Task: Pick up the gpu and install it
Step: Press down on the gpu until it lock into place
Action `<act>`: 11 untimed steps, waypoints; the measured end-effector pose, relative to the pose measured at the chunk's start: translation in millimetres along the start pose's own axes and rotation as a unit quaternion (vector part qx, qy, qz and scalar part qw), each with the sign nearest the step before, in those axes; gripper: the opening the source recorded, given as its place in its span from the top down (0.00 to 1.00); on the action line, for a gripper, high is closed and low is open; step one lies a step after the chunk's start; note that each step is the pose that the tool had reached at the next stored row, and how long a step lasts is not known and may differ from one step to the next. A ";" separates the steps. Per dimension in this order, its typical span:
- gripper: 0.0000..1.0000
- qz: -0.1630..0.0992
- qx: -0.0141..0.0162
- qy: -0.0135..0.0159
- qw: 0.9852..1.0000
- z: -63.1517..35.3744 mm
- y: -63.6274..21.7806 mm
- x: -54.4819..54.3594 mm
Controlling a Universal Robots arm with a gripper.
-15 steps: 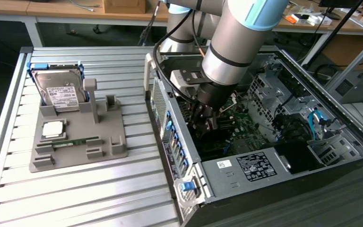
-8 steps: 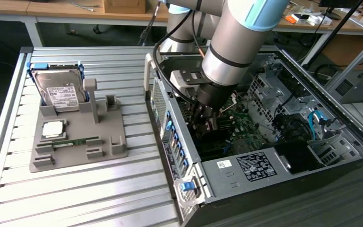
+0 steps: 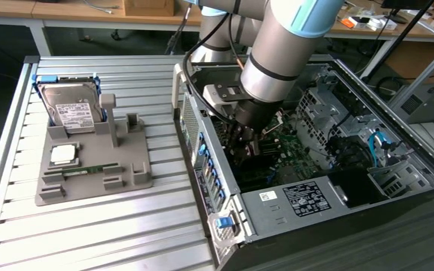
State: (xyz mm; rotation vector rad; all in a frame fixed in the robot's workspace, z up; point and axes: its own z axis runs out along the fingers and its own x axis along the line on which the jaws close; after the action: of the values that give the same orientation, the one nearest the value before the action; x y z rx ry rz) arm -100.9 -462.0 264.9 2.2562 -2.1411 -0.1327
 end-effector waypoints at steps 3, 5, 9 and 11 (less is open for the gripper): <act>0.90 0.000 0.000 0.000 1.000 -0.4 0.2 0.3; 0.90 0.000 0.000 0.000 1.000 -1.7 -0.1 -0.3; 0.90 0.000 0.000 -0.001 1.000 -5.2 -1.2 -0.3; 0.90 0.000 0.000 -0.001 1.000 -6.1 -3.8 -0.1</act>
State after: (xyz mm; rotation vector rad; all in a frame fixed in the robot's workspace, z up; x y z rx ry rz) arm -96.7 -461.9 270.8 2.2570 -2.1419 -0.1334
